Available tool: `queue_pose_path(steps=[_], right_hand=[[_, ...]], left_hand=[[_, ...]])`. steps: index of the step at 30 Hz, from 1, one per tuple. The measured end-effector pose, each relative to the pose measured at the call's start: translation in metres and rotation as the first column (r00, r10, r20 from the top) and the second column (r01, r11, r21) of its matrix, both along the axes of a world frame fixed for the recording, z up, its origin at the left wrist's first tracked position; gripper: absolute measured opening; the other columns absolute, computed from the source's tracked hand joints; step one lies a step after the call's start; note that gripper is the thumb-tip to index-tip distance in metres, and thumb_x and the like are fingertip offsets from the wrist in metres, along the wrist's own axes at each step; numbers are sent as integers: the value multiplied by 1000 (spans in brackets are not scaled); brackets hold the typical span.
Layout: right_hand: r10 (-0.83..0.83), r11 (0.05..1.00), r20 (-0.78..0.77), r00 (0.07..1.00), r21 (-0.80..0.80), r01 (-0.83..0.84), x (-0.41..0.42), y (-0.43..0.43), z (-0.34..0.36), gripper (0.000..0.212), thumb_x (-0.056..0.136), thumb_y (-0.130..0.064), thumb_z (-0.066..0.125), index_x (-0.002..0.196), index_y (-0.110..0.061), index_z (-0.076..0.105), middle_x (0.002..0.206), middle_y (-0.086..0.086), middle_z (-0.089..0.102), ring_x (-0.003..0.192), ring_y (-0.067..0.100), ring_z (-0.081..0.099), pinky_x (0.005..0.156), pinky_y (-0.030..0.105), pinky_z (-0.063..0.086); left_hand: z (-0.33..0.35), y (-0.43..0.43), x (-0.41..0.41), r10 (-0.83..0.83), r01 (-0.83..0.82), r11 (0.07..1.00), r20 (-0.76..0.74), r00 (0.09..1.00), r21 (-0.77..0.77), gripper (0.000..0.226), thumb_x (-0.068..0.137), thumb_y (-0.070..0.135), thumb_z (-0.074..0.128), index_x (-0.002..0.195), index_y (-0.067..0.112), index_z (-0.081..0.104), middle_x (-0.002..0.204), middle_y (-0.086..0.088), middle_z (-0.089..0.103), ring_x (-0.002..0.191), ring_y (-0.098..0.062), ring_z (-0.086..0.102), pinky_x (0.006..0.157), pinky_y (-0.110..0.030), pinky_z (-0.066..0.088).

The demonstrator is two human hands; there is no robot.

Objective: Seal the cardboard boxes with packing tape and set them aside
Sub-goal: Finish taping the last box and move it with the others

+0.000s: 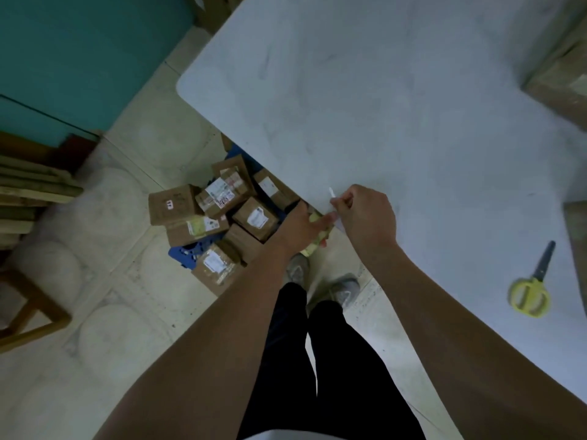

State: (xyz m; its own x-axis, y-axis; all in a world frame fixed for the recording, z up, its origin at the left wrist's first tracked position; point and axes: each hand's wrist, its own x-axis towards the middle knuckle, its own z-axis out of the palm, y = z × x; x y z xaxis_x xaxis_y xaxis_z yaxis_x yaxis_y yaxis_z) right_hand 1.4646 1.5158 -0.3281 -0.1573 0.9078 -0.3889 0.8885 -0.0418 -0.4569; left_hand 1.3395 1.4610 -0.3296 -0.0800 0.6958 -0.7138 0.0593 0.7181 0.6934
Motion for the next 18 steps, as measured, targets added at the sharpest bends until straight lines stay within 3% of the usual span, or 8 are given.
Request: queue_pose_path(steps=[3, 5, 7, 8, 10, 12, 14, 18], right_hand=[[-129, 987, 102, 986, -87, 138, 10, 20, 5, 64, 74, -57, 75, 104, -10, 43, 85, 4, 53, 74, 25, 50, 65, 35, 44], [4, 999, 234, 972, -53, 8, 17, 29, 8, 59, 77, -61, 70, 98, -12, 45, 83, 3, 54, 74, 24, 52, 62, 33, 40], [134, 981, 242, 961, 108, -164, 18, 25, 6, 40, 87, -45, 65, 102, -10, 51, 93, 7, 58, 86, 27, 55, 65, 34, 40], [218, 941, 212, 953, 214, -263, 17, 17, 2, 34, 90, -34, 61, 111, -7, 54, 106, 11, 60, 98, 30, 56, 71, 36, 43], [399, 845, 180, 899, 310, -436, 15, -8, -10, 49, 97, -28, 50, 138, -3, 47, 143, 15, 48, 130, 35, 46, 99, 42, 43], [531, 785, 216, 820, 240, -571, 21, -35, -27, 65, 103, -39, 37, 153, -3, 21, 162, 13, 17, 149, 27, 17, 120, 41, 24], [571, 758, 290, 768, 174, -629, 28, -53, -37, 76, 103, -51, 31, 155, -2, 5, 164, 13, -1, 152, 24, -2, 123, 41, 12], [564, 759, 307, 766, 171, -628, 30, -53, -38, 82, 100, -56, 32, 155, -3, 2, 164, 12, -3, 151, 23, -4, 123, 41, 11]], left_hand=[[-7, 1, -1, 12, -12, 1000, 17, 1000, -25, 34, 97, 25, 59, 125, 7, 51, 90, 7, 58, 55, 16, 58, 49, -6, 45], [-7, 3, 1, 32, -31, 998, 19, 999, -52, 43, 98, 32, 56, 130, 5, 50, 97, 7, 59, 55, 18, 57, 47, -4, 44], [-10, 8, 4, 98, -98, 991, 0, 995, -88, 49, 95, 40, 58, 129, 5, 54, 109, 0, 63, 56, 11, 59, 45, -4, 43], [-11, 11, 4, 150, -152, 983, -18, 988, -107, 52, 93, 46, 59, 128, 7, 56, 113, -1, 63, 61, 8, 59, 49, -3, 44], [-15, 16, 5, 242, -249, 960, -64, 968, -126, 61, 89, 53, 62, 128, 7, 57, 116, -2, 64, 82, -2, 58, 72, -10, 46], [-22, 18, 5, 266, -274, 950, -73, 961, -146, 63, 87, 54, 63, 127, 6, 58, 111, 0, 64, 92, -8, 56, 82, -19, 43], [-24, 18, 5, 256, -263, 953, -65, 964, -150, 64, 86, 55, 64, 129, 8, 58, 112, 2, 61, 97, -9, 54, 86, -19, 40], [-25, 17, 1, 229, -235, 967, -71, 971, -100, 82, 73, 71, 65, 130, 12, 59, 124, -1, 63, 114, -16, 59, 98, -26, 45]])
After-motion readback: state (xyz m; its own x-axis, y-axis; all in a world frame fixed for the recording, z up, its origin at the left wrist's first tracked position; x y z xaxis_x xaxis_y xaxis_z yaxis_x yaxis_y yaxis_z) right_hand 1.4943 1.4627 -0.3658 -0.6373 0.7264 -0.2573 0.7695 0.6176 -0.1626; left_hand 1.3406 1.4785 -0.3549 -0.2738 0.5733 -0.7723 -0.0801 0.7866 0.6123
